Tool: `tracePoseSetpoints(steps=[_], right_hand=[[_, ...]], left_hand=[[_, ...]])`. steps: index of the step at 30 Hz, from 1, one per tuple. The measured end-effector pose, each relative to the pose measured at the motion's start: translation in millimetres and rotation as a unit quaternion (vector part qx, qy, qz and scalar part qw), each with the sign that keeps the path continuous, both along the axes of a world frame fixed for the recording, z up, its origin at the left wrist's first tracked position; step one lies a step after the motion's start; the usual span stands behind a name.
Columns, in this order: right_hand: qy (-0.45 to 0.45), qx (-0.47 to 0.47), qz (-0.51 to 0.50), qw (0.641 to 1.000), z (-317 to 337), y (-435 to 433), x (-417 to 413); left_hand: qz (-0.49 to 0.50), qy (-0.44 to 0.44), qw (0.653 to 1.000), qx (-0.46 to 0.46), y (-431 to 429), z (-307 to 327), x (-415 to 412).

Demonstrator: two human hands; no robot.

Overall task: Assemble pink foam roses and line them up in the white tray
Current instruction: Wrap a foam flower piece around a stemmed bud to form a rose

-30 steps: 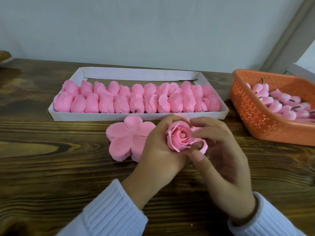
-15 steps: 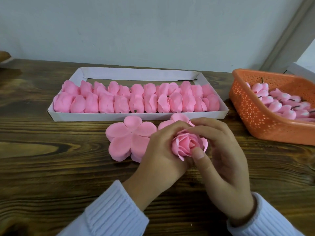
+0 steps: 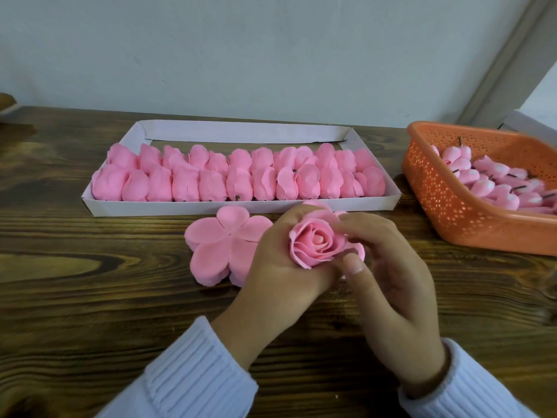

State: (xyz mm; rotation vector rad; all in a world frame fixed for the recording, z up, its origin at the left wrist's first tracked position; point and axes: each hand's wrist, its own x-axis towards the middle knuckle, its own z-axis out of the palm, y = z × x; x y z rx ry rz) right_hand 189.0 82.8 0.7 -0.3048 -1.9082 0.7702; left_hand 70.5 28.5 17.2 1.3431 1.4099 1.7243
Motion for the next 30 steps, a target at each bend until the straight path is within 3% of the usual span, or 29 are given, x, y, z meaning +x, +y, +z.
tracePoseSetpoints(steps=[9,22,30], right_hand=[[0.053,-0.063,-0.004,0.997,1,-1,1],[0.08,-0.038,0.054,0.995,7,-1,2],[0.061,-0.118,0.04,0.99,7,3,1]], left_hand=[[-0.06,-0.067,0.996,-0.018,-3,-6,-4],[-0.119,-0.077,0.989,-0.04,-2,-7,-3],[-0.151,-0.053,0.987,-0.035,-5,-6,-5]])
